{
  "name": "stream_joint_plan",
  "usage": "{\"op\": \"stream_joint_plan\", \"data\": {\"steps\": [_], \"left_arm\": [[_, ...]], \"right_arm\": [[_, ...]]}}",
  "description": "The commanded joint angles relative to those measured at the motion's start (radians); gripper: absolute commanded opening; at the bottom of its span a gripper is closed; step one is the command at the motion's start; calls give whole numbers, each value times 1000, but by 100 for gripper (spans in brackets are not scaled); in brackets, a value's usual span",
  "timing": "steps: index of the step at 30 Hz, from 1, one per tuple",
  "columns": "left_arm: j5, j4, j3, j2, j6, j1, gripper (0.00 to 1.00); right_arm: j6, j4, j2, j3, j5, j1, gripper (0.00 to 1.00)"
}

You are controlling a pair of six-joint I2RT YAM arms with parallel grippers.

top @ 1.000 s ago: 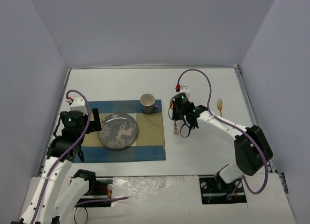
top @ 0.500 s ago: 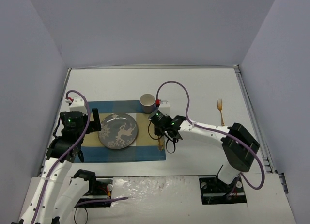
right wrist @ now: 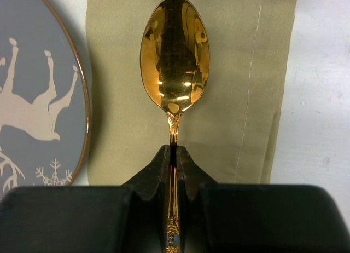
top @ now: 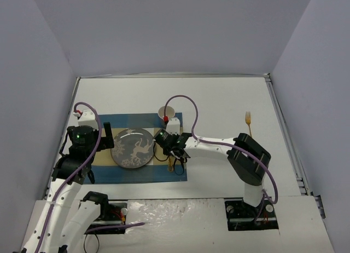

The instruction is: Set the dinner table for one person

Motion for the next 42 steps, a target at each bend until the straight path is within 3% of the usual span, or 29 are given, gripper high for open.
{"op": "stream_joint_plan", "data": {"steps": [1,31,42], "left_arm": [[-1,37,49,7,0,2,97],[-1,36,49,2,2,-1,97],[-3,34,49,-1,3,-1,97]], "right_arm": [[54,6,4,54,70,-2,0],[90,-11,87,30,45,-2,0],[55,-14,-6,-6,63,-3,37]]}}
